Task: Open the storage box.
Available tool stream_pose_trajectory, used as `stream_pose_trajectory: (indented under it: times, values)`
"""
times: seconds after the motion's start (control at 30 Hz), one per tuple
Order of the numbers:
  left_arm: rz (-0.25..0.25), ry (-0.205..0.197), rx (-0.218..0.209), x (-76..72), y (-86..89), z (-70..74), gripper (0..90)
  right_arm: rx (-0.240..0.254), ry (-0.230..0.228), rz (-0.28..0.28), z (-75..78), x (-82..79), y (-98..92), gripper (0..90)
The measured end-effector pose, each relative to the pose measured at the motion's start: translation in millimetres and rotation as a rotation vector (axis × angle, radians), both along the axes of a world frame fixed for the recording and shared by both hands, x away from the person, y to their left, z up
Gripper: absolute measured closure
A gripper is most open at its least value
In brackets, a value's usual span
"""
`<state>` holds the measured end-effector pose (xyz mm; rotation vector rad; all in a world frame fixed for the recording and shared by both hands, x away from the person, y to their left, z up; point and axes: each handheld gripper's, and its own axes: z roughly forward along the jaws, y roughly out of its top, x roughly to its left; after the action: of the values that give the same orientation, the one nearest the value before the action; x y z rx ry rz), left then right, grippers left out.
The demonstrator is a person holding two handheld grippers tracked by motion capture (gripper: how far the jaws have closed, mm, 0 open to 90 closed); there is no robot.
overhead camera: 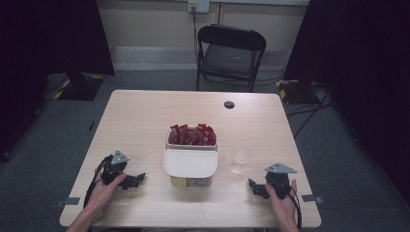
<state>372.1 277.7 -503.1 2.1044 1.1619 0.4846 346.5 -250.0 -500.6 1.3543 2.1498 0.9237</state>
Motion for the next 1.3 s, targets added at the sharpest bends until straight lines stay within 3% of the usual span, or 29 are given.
stream_pose_trajectory:
  times: [0.3, 0.47, 0.57, 0.73, 0.93, 0.97, 1.07, 1.17, 1.3]
  values:
    - [0.009, 0.004, 0.000, -0.7, -1.3, 0.8, 0.6, -0.001, 0.004, -0.009, 0.0, -0.5, 0.2, 9.1]
    - [0.009, 0.002, -0.003, -2.9, -2.6, 2.5, 7.1, -0.001, 0.003, -0.009, 0.0, -0.4, 0.1, 9.1]
    - [-0.006, -0.003, 0.006, -4.5, -3.1, 4.5, 15.7, -0.001, 0.003, -0.009, 0.0, -0.4, 0.0, 9.1]
    - [-0.012, -0.002, 0.003, -7.1, -6.8, 7.4, 15.8, -0.001, 0.003, -0.009, 0.0, -0.4, 0.0, 9.1]
    - [-0.049, 0.010, -0.031, -9.5, -12.3, 11.1, 16.0, -0.002, 0.004, -0.011, 0.0, -0.3, 0.1, 8.9]
    - [-0.066, 0.011, -0.062, -9.8, -12.4, 12.5, 16.0, -0.002, 0.004, -0.011, 0.0, -0.3, 0.1, 8.8]
    - [-0.076, 0.000, -0.079, -10.5, -13.7, 15.5, 15.9, -0.002, 0.003, -0.010, -0.1, -0.3, 0.0, 8.8]
    - [-0.091, 0.016, -0.104, -11.2, -16.5, 16.3, 15.8, -0.002, 0.004, -0.011, 0.0, -0.3, 0.1, 8.8]
    - [-0.112, 0.025, -0.098, -12.8, -20.4, 17.5, 15.9, -0.002, 0.004, -0.011, -0.1, -0.3, 0.1, 8.8]
